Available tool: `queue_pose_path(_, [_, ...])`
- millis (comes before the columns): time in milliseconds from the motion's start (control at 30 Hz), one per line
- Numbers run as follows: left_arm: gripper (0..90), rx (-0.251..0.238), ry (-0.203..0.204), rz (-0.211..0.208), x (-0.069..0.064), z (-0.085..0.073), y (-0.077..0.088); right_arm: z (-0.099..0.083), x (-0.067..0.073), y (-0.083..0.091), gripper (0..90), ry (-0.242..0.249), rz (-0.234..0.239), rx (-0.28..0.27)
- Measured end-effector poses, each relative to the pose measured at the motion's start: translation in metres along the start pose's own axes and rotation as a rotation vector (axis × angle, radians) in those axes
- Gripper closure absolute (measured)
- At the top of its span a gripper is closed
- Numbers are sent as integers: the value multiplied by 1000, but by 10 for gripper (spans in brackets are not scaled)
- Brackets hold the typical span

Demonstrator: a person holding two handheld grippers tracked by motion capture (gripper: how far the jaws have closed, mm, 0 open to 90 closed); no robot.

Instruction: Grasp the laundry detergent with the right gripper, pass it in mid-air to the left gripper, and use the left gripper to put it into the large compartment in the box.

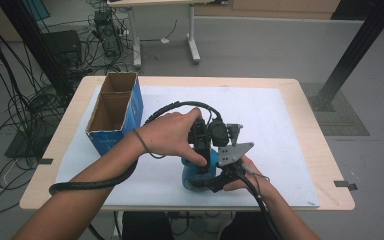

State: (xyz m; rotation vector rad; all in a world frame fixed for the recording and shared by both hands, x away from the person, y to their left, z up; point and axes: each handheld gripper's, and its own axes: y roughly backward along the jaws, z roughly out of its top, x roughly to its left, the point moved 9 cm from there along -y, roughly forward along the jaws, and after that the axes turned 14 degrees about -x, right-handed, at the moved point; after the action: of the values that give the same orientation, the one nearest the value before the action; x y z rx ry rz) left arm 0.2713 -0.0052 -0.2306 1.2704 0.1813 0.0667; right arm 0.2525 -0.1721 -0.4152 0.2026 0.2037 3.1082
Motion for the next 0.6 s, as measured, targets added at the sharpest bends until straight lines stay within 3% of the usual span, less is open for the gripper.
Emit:
queue_pose_path(200, [358, -17, 3, 13, -1, -1, 0, -1, -1, 0, 421, -7, 2, -4])
queue_pose_path(600, [361, 1, -3, 26, -4, 4, 3, -2, -2, 1, 420, -9, 12, -29])
